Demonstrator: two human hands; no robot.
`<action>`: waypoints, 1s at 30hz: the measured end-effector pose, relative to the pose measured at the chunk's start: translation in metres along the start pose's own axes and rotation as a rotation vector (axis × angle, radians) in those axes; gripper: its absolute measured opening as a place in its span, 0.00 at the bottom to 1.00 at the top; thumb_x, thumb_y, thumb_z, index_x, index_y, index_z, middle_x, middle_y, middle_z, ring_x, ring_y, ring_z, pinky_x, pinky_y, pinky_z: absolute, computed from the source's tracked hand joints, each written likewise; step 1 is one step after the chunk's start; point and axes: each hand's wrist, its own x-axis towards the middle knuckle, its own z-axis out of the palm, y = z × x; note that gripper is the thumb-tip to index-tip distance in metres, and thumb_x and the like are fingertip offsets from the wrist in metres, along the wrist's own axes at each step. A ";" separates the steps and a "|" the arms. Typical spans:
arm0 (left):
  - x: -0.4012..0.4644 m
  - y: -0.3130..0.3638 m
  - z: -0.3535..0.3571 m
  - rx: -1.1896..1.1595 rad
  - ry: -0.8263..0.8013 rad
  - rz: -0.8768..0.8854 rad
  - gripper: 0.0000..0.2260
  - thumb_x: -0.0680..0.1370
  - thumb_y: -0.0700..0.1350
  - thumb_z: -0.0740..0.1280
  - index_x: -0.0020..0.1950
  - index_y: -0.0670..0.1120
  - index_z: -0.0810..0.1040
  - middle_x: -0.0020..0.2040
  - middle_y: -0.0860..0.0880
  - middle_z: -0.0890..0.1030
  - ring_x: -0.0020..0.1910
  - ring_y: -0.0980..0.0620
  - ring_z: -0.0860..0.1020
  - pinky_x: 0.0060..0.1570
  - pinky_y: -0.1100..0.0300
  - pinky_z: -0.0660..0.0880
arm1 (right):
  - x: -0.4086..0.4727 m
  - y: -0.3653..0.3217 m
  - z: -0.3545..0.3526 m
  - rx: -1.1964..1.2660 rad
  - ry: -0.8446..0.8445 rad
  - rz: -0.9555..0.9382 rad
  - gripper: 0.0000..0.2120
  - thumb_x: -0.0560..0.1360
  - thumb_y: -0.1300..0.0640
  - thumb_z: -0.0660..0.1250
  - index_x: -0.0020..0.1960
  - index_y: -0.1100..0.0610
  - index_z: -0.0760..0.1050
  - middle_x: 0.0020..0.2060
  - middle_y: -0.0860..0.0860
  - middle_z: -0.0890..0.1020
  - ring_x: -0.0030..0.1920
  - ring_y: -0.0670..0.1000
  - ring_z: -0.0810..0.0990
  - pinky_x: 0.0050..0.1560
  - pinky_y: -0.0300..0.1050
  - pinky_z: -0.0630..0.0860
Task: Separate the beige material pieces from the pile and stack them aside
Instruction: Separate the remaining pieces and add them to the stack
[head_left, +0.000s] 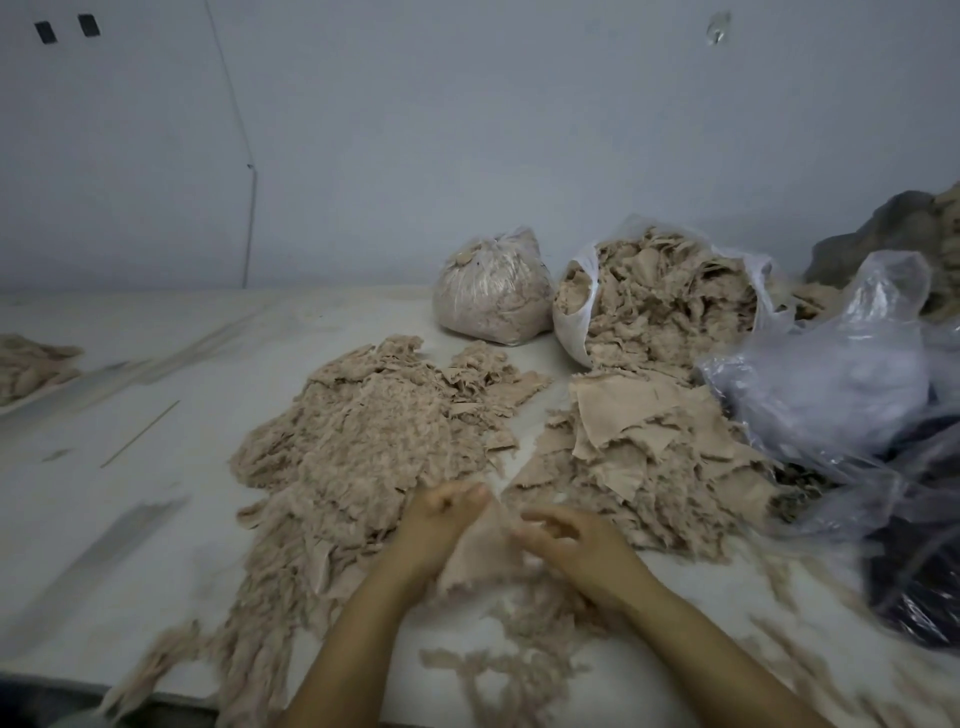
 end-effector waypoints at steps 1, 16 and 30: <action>-0.004 -0.001 0.006 0.020 -0.086 0.012 0.12 0.77 0.50 0.66 0.34 0.49 0.77 0.32 0.53 0.76 0.33 0.55 0.73 0.36 0.66 0.69 | 0.002 -0.004 0.005 0.049 0.035 -0.007 0.15 0.69 0.37 0.71 0.52 0.43 0.79 0.44 0.44 0.83 0.44 0.42 0.81 0.43 0.34 0.74; 0.090 -0.034 0.033 0.375 0.010 -0.146 0.23 0.77 0.44 0.68 0.71 0.44 0.68 0.67 0.46 0.72 0.65 0.46 0.72 0.63 0.54 0.71 | 0.067 -0.021 -0.109 -0.475 0.682 0.046 0.16 0.76 0.53 0.66 0.64 0.51 0.73 0.64 0.56 0.67 0.56 0.58 0.75 0.56 0.47 0.70; 0.122 0.042 0.038 0.032 -0.171 0.128 0.06 0.78 0.37 0.65 0.50 0.46 0.80 0.39 0.50 0.80 0.33 0.60 0.79 0.36 0.66 0.77 | 0.084 -0.022 -0.076 -0.280 0.529 -0.206 0.06 0.73 0.66 0.66 0.47 0.57 0.78 0.41 0.51 0.80 0.46 0.56 0.79 0.41 0.36 0.63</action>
